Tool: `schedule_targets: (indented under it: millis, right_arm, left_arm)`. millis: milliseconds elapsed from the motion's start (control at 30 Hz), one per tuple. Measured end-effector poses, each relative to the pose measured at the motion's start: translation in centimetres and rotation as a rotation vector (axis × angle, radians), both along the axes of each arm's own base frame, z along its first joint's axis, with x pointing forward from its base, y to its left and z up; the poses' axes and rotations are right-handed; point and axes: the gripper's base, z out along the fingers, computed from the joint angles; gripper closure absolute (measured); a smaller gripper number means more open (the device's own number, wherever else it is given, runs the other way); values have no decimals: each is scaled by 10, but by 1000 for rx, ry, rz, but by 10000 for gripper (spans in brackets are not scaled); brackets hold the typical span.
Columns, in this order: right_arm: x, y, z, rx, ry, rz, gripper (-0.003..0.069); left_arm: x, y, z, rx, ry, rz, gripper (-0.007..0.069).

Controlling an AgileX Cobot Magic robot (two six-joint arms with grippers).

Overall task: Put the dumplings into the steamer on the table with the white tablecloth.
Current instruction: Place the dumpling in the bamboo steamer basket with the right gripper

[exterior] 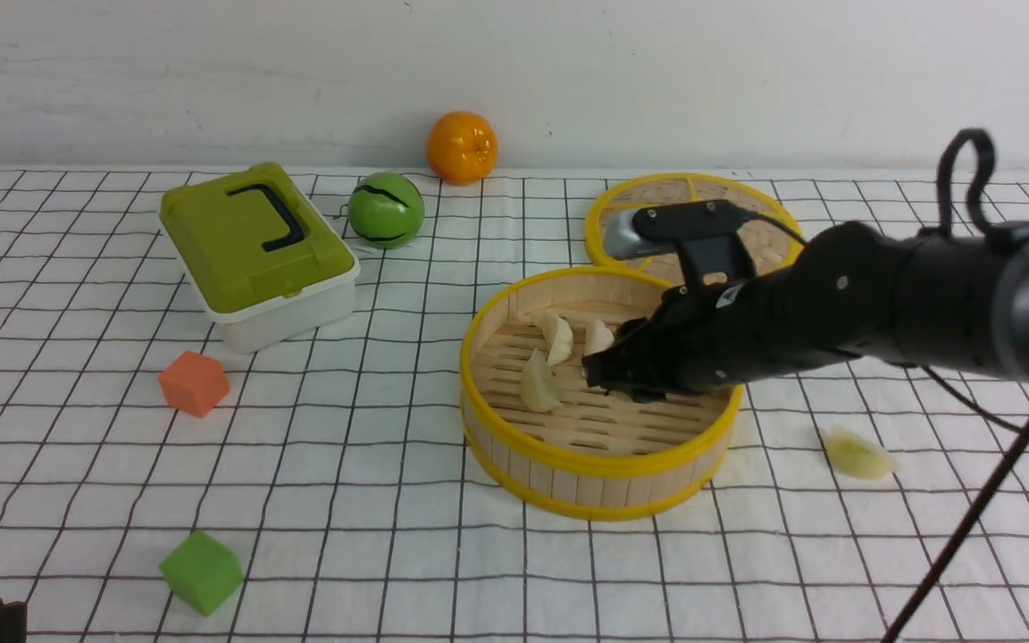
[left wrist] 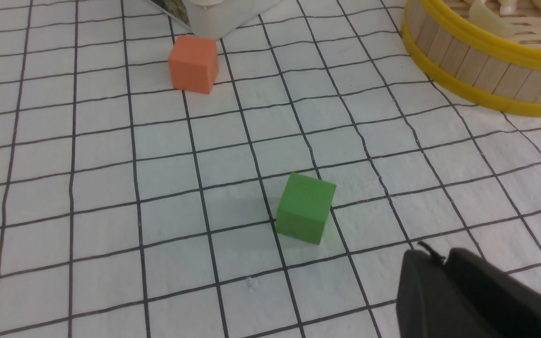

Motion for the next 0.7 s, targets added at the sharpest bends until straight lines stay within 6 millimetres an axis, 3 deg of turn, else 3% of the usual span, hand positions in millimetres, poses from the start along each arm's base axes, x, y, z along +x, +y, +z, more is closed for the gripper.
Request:
schedule_targets:
  millis: [167, 433, 600, 667, 700]
  right_arm:
    - [7, 2, -20, 15, 12, -54, 421]
    - [10, 2, -25, 27, 20, -77, 421]
    - [10, 2, -25, 36, 24, -85, 358]
    - [9, 2, -24, 45, 26, -90, 279]
    - [9, 2, -24, 45, 27, -89, 273]
  left_arm:
    - [0, 0, 0, 0, 0, 0, 571]
    - [0, 0, 0, 0, 0, 0, 567]
    - [0, 0, 0, 0, 1, 0, 567]
    - [0, 0, 0, 0, 1, 0, 567]
    - [0, 0, 0, 0, 1, 0, 567]
